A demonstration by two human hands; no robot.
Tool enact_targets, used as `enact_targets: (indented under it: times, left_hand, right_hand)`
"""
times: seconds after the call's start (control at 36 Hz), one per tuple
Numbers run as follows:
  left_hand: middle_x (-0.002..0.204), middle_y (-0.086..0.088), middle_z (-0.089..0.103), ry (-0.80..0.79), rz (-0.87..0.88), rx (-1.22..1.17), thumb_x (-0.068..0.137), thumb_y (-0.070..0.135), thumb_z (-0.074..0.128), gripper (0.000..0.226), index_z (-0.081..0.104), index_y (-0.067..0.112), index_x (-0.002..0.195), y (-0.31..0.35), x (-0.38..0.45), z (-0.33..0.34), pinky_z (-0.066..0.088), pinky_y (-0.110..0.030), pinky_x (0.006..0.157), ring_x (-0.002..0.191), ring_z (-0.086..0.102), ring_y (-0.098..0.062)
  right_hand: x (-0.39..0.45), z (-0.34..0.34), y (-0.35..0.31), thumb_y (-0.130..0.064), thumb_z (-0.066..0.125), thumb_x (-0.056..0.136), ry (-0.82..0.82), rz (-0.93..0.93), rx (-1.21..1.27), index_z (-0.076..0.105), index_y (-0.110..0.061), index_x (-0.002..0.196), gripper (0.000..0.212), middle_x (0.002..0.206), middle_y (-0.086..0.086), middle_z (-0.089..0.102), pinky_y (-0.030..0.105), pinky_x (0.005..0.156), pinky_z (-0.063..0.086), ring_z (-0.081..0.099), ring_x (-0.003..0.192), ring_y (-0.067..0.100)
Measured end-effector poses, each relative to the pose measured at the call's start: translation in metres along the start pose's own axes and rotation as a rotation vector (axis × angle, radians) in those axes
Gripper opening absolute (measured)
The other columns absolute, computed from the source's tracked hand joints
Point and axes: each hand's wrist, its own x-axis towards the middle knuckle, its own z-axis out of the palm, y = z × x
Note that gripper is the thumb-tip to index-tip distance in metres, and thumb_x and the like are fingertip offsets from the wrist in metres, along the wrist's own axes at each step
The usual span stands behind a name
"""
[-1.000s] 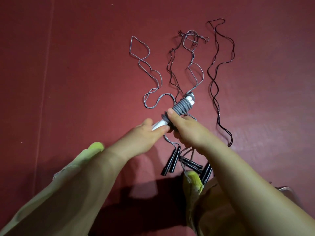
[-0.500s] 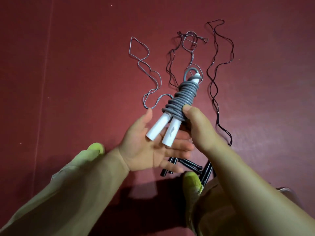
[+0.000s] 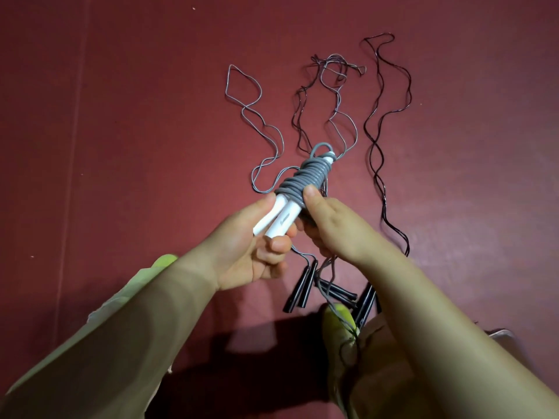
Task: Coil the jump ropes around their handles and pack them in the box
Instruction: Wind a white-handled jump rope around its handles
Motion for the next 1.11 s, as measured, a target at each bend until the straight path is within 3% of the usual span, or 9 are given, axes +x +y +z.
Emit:
enact_targets:
  times: [0.22, 0.28, 0.36, 0.53, 0.67, 0.81, 0.89, 0.97, 1.11]
  left_hand:
    - [0.049, 0.005, 0.049, 0.234, 0.186, 0.407, 0.095, 0.051, 0.037, 0.05, 0.061, 0.012, 0.076, -0.003, 0.006, -0.004, 0.043, -0.025, 0.054, 0.04, 0.031, -0.007]
    - [0.046, 0.005, 0.05, 0.266, 0.227, 0.49, 0.096, 0.048, 0.039, 0.048, 0.061, 0.011, 0.076, -0.006, 0.009, -0.006, 0.042, -0.026, 0.055, 0.039, 0.033, -0.007]
    - [0.042, 0.005, 0.049, 0.286, 0.283, 0.605, 0.098, 0.045, 0.04, 0.047, 0.06, 0.007, 0.079, -0.009, 0.013, -0.009, 0.039, -0.03, 0.058, 0.039, 0.037, -0.007]
    - [0.054, -0.001, 0.054, 0.38, 0.309, 0.886, 0.069, 0.075, 0.037, 0.075, 0.063, 0.005, 0.073, -0.013, 0.018, -0.021, 0.037, -0.034, 0.063, 0.051, 0.044, -0.018]
    - [0.06, 0.002, 0.054, 0.42, 0.301, 1.059, 0.074, 0.068, 0.034, 0.064, 0.062, 0.011, 0.064, -0.017, 0.018, -0.021, 0.039, -0.032, 0.063, 0.057, 0.05, -0.018]
    - [0.064, 0.007, 0.055, 0.427, 0.25, 1.142, 0.089, 0.063, 0.039, 0.053, 0.057, 0.017, 0.07, -0.019, 0.018, -0.024, 0.039, -0.033, 0.063, 0.06, 0.05, -0.016]
    - [0.073, 0.005, 0.055, 0.446, 0.201, 1.199, 0.092, 0.058, 0.037, 0.045, 0.052, 0.02, 0.076, -0.021, 0.018, -0.022, 0.039, -0.034, 0.066, 0.067, 0.052, -0.016]
    - [0.087, 0.001, 0.055, 0.467, 0.145, 1.278, 0.091, 0.061, 0.037, 0.041, 0.044, 0.021, 0.083, -0.022, 0.018, -0.022, 0.042, -0.035, 0.074, 0.082, 0.054, -0.022]
    - [0.116, -0.008, 0.056, 0.476, 0.143, 1.388, 0.092, 0.054, 0.045, 0.037, 0.04, 0.019, 0.103, -0.024, 0.016, -0.019, 0.042, -0.037, 0.083, 0.109, 0.052, -0.03]
  right_hand:
    - [0.004, 0.0, 0.011, -0.057, 0.026, 0.099, 0.031, 0.078, -0.116, 0.04, -0.018, 0.051, 0.063, 0.045, -0.004, 0.036, 0.033, 0.057, 0.044, 0.038, 0.042, 0.016]
    - [0.005, 0.0, 0.016, -0.064, 0.023, 0.096, 0.019, 0.11, -0.123, 0.044, -0.019, 0.048, 0.068, 0.044, -0.005, 0.041, 0.037, 0.062, 0.044, 0.042, 0.043, 0.017]
    - [0.005, -0.001, 0.016, -0.071, 0.021, 0.09, 0.013, 0.166, -0.063, 0.055, -0.016, 0.061, 0.071, 0.053, 0.0, 0.049, 0.041, 0.064, 0.044, 0.047, 0.046, 0.018]
    - [0.002, -0.004, 0.009, -0.071, 0.019, 0.092, -0.012, 0.302, -0.038, 0.061, -0.013, 0.069, 0.075, 0.055, -0.002, 0.045, 0.023, 0.046, 0.03, 0.036, 0.044, 0.015]
    - [0.001, -0.005, 0.013, -0.079, 0.018, 0.085, -0.09, 0.392, -0.168, 0.064, -0.009, 0.071, 0.085, 0.054, -0.002, 0.037, 0.025, 0.048, 0.027, 0.032, 0.044, 0.016]
    - [-0.003, -0.006, 0.009, -0.069, 0.019, 0.092, -0.04, 0.393, -0.34, 0.06, -0.01, 0.059, 0.079, 0.057, -0.001, 0.05, 0.031, 0.062, 0.039, 0.054, 0.051, 0.021]
    - [0.0, -0.005, 0.012, -0.07, 0.027, 0.091, -0.024, 0.433, -0.259, 0.062, -0.009, 0.064, 0.075, 0.052, -0.003, 0.044, 0.03, 0.061, 0.043, 0.049, 0.048, 0.021]
    - [0.002, -0.006, 0.013, -0.065, 0.036, 0.092, -0.018, 0.442, -0.135, 0.064, -0.009, 0.072, 0.065, 0.052, -0.003, 0.04, 0.024, 0.047, 0.03, 0.035, 0.043, 0.015]
    - [0.003, -0.008, 0.012, -0.064, 0.038, 0.092, 0.03, 0.395, -0.053, 0.059, -0.016, 0.074, 0.055, 0.04, -0.011, 0.043, 0.023, 0.043, 0.024, 0.031, 0.036, 0.007]
